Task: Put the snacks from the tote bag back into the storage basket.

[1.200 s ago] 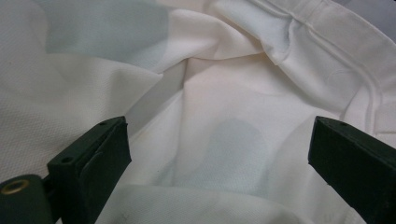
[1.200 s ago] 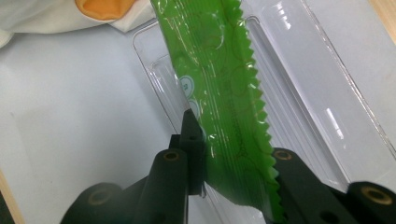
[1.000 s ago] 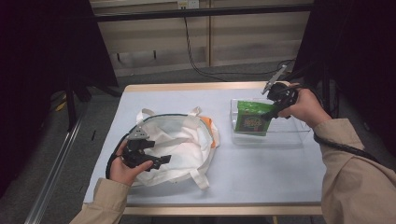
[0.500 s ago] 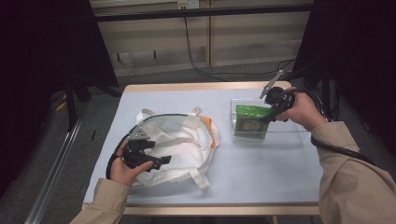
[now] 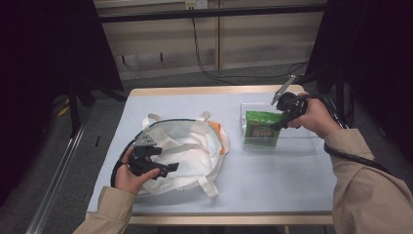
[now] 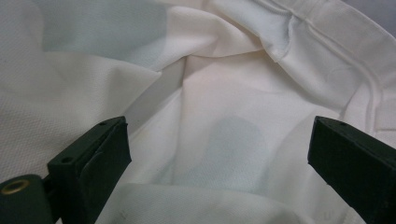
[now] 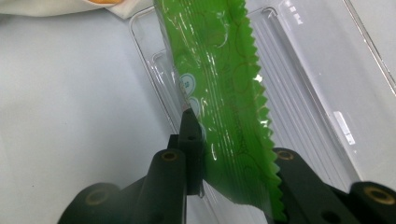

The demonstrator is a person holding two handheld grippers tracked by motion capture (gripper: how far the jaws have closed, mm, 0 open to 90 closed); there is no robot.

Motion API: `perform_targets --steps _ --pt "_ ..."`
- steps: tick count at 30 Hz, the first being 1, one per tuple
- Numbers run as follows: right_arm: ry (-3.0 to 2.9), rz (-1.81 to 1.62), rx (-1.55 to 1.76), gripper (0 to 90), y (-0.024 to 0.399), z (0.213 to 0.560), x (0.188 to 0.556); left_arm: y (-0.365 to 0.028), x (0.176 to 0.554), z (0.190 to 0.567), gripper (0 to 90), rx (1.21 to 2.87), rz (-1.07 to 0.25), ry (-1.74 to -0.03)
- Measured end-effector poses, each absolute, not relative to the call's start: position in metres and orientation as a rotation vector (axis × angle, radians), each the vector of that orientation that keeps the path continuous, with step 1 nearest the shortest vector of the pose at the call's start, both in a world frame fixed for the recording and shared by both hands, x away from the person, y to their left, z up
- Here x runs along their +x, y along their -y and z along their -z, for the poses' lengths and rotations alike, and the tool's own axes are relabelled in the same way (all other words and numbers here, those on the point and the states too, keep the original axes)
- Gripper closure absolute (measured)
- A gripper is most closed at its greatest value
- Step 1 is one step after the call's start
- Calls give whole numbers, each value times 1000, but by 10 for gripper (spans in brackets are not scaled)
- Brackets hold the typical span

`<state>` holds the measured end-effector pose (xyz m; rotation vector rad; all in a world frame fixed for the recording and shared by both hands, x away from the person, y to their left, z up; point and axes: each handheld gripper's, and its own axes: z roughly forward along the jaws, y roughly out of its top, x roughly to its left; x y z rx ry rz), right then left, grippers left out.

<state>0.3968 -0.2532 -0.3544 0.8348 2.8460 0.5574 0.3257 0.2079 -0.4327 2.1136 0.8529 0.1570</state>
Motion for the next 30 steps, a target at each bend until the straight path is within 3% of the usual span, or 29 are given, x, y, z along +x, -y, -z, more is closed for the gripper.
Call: perform_targets --steps 16,30 --pt "-2847 -563 819 750 256 357 394 -207 326 433 57 2126 -159 -850" --pt "-2843 -607 858 668 258 358 390 -206 326 434 56 2127 -156 -850"
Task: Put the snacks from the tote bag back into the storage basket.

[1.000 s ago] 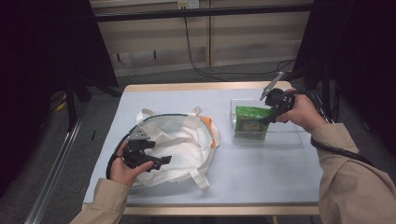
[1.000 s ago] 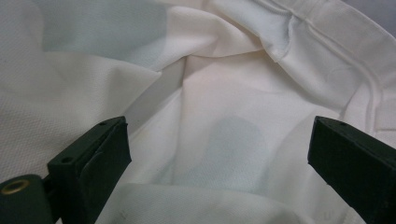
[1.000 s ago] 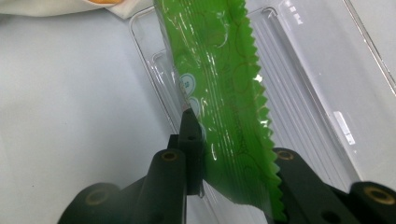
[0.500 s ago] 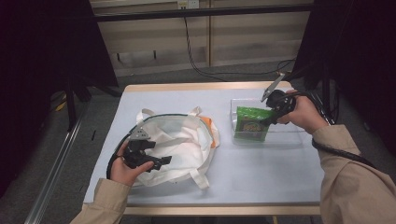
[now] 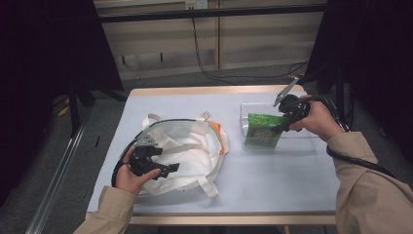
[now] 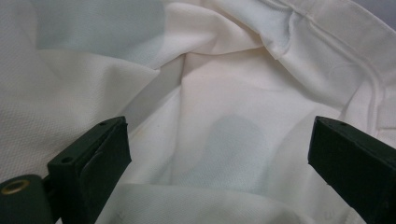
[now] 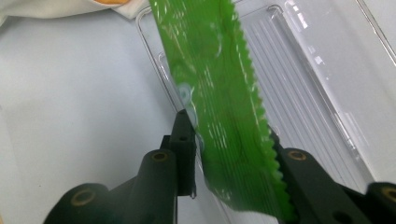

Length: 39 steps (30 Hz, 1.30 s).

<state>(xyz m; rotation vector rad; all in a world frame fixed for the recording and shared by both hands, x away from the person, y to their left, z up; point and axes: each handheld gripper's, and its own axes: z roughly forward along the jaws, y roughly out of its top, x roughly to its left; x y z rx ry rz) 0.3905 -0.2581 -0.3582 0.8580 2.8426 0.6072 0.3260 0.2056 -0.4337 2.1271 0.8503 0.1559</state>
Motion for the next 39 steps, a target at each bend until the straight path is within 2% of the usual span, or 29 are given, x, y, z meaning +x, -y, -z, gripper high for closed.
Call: perform_targets --steps 15,25,39 --pt "-2829 -656 922 549 258 357 387 -205 326 433 56 2127 -156 -848" --pt "-2799 -652 972 392 256 354 379 -205 326 433 56 2127 -155 -845" --pt "-2737 -708 1041 276 266 345 365 -203 326 432 56 2128 -157 -841"
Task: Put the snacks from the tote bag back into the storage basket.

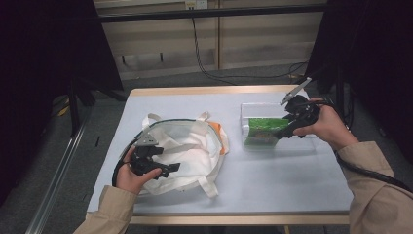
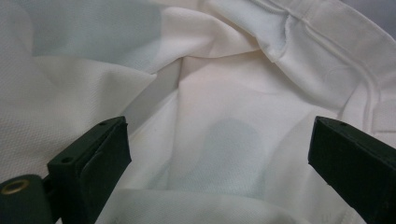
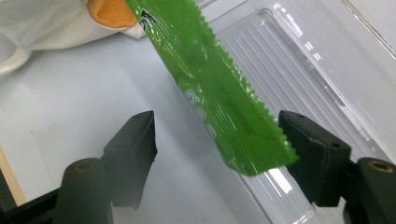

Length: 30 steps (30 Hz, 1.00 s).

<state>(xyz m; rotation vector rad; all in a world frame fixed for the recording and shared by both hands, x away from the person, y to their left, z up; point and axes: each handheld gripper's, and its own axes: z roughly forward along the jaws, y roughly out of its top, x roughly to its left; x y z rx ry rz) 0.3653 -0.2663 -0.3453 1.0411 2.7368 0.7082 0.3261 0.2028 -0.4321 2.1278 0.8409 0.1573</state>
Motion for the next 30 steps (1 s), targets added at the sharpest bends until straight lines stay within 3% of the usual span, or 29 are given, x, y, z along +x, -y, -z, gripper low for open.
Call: perform_targets --steps 30 --pt "-2691 -754 1061 222 284 353 333 -202 328 432 55 2133 -146 -849"
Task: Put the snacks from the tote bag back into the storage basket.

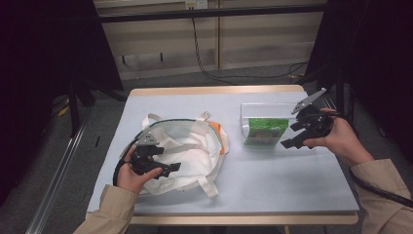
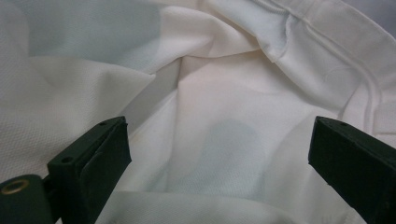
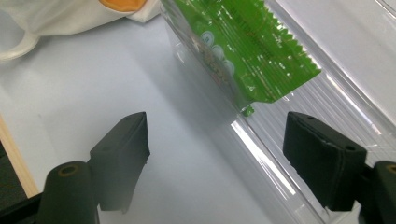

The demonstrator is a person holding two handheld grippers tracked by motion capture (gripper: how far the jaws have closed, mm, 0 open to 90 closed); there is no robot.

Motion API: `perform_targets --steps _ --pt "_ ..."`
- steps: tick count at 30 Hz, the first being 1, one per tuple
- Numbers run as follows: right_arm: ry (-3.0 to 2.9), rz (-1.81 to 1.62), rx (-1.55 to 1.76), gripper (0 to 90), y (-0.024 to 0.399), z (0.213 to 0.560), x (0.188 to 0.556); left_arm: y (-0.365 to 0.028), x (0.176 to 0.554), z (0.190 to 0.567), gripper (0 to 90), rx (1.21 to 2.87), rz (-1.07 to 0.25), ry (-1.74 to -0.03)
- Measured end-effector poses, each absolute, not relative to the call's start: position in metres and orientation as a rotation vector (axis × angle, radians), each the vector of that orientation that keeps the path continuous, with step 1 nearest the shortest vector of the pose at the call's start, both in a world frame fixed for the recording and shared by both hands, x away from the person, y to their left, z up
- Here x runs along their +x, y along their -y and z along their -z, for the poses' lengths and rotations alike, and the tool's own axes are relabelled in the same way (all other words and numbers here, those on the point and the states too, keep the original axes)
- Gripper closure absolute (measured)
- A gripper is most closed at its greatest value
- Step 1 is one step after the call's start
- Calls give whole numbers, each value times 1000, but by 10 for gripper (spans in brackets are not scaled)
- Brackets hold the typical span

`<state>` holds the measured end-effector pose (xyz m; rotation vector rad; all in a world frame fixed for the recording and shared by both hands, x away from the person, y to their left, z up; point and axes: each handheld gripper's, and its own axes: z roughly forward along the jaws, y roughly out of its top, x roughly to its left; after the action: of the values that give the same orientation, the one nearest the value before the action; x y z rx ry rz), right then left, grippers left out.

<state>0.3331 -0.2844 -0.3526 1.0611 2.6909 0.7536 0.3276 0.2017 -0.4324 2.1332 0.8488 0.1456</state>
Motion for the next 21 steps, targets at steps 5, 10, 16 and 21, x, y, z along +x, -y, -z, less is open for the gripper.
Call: perform_targets --steps 5,10,16,21 --pt "-2684 -761 1063 221 287 356 327 -202 328 432 55 2125 -151 -848" --pt "-2684 -754 1080 221 290 361 321 -202 328 432 55 2129 -143 -848" --pt "-2677 -737 1066 223 292 366 314 -202 328 432 55 2133 -142 -847" --pt "-2669 -745 1062 222 294 369 308 -202 328 432 55 2131 -142 -848"
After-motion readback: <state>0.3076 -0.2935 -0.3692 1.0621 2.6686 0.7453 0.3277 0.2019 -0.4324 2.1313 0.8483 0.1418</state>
